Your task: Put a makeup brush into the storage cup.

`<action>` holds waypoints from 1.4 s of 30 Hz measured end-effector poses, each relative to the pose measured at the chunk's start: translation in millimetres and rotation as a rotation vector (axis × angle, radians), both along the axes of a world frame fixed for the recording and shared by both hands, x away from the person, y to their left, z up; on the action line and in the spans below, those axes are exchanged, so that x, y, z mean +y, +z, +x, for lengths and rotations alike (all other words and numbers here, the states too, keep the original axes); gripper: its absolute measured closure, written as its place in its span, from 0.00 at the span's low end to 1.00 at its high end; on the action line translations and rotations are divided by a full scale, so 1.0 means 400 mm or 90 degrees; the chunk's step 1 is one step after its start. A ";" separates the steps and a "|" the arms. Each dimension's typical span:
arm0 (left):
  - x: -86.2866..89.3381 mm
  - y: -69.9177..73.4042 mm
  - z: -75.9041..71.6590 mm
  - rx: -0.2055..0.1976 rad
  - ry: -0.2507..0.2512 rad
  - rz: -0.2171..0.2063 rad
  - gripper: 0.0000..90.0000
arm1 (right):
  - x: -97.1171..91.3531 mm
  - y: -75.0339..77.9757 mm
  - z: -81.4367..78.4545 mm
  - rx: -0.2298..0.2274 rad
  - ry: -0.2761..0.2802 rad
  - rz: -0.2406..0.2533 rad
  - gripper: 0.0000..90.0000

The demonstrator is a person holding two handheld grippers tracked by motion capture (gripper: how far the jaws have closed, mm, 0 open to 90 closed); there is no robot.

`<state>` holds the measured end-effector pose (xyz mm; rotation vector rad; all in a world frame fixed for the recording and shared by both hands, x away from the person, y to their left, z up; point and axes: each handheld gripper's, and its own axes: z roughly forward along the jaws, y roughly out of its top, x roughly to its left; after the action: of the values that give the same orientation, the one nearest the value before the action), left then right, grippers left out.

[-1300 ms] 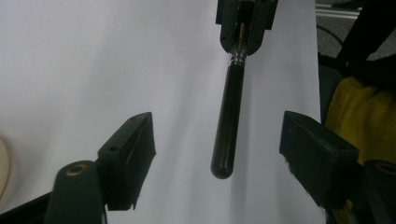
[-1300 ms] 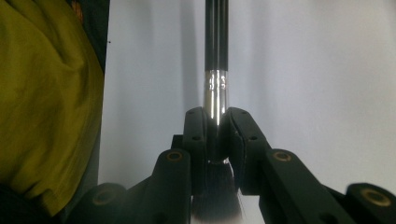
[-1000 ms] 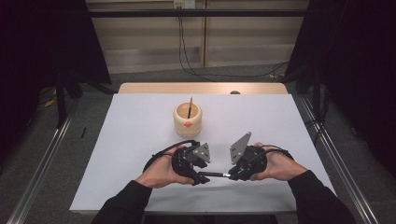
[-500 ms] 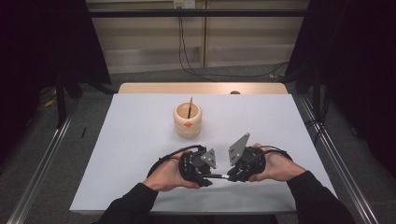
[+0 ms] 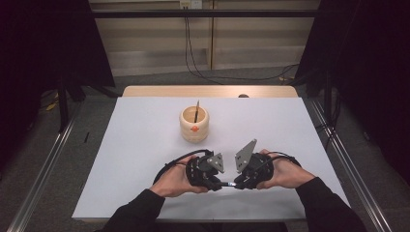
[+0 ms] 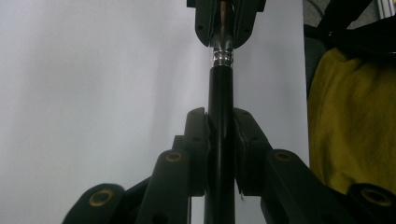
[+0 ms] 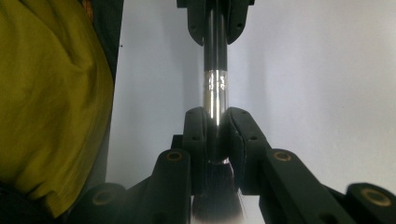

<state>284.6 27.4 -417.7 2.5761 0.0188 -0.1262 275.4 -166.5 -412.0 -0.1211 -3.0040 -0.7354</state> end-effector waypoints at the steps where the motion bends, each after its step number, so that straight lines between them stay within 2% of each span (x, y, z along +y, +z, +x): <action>1: -0.001 -0.003 -0.003 -0.002 0.006 -0.008 0.87 | 0.000 0.000 0.000 0.002 0.001 0.001 0.86; 7: 0.000 -0.002 -0.005 -0.002 0.002 -0.007 0.88 | 0.001 -0.003 -0.001 -0.001 0.004 0.008 0.86; 8: 0.001 -0.002 -0.007 0.000 0.011 -0.006 0.88 | 0.000 -0.003 -0.001 -0.002 0.003 0.009 0.86; 11: 0.003 -0.002 -0.006 -0.011 -0.001 -0.009 0.88 | -0.002 -0.003 0.002 0.003 -0.002 0.013 0.85; 16: 0.004 -0.002 -0.006 -0.010 -0.002 -0.008 0.88 | -0.003 -0.006 0.005 0.008 -0.004 0.021 0.84; 21: 0.004 -0.006 -0.004 0.000 0.005 -0.012 0.88 | -0.002 -0.012 0.004 0.012 -0.005 0.026 0.77; 22: 0.005 -0.006 -0.002 -0.006 0.001 -0.014 0.88 | -0.002 -0.012 0.005 0.012 -0.007 0.028 0.74; 23: 0.007 -0.007 -0.004 -0.003 0.016 -0.017 0.88 | -0.003 -0.012 0.006 0.010 -0.010 0.032 0.69; 25: 0.010 -0.006 -0.003 -0.001 0.016 -0.015 0.88 | -0.006 -0.011 0.007 0.012 -0.019 0.040 0.65; 28: 0.013 -0.007 -0.003 0.003 0.024 -0.021 0.88 | -0.010 -0.012 0.009 0.010 -0.031 0.044 0.50; 29: 0.013 -0.005 0.001 0.009 0.014 -0.018 0.88 | -0.011 -0.014 0.011 0.008 -0.033 0.049 0.46; 31: 0.015 -0.006 0.000 0.009 0.028 -0.026 0.88 | -0.013 -0.016 0.012 0.005 -0.045 0.053 0.35; 32: 0.015 -0.006 0.000 0.011 0.026 -0.024 0.88 | -0.013 -0.016 0.013 -0.001 -0.048 0.055 0.31; 33: 0.017 -0.003 0.005 0.029 0.010 -0.016 0.88 | -0.014 -0.017 0.014 0.000 -0.053 0.061 0.27; 34: 0.016 -0.007 0.001 0.022 0.018 -0.026 0.88 | -0.014 -0.018 0.016 -0.003 -0.050 0.059 0.20; 35: 0.016 -0.006 -0.002 0.010 0.027 -0.021 0.88 | -0.011 -0.020 0.014 0.000 -0.059 0.053 0.15; 36: 0.017 -0.006 -0.001 0.010 0.032 -0.023 0.88 | -0.010 -0.022 0.015 -0.004 -0.062 0.053 0.10; 37: 0.019 -0.006 0.002 0.011 0.026 -0.023 0.88 | -0.012 -0.022 0.017 -0.005 -0.063 0.055 0.09; 40: 0.024 -0.005 0.004 0.014 0.038 -0.028 0.88 | -0.016 -0.021 0.019 -0.007 -0.073 0.072 0.02; 42: 0.027 -0.006 0.005 0.016 0.045 -0.036 0.88 | -0.023 -0.019 0.021 -0.009 -0.071 0.085 0.05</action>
<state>286.6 38.2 -420.0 2.5141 0.1144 -0.1298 283.7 -175.5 -419.7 -0.2815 -2.9705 -0.9487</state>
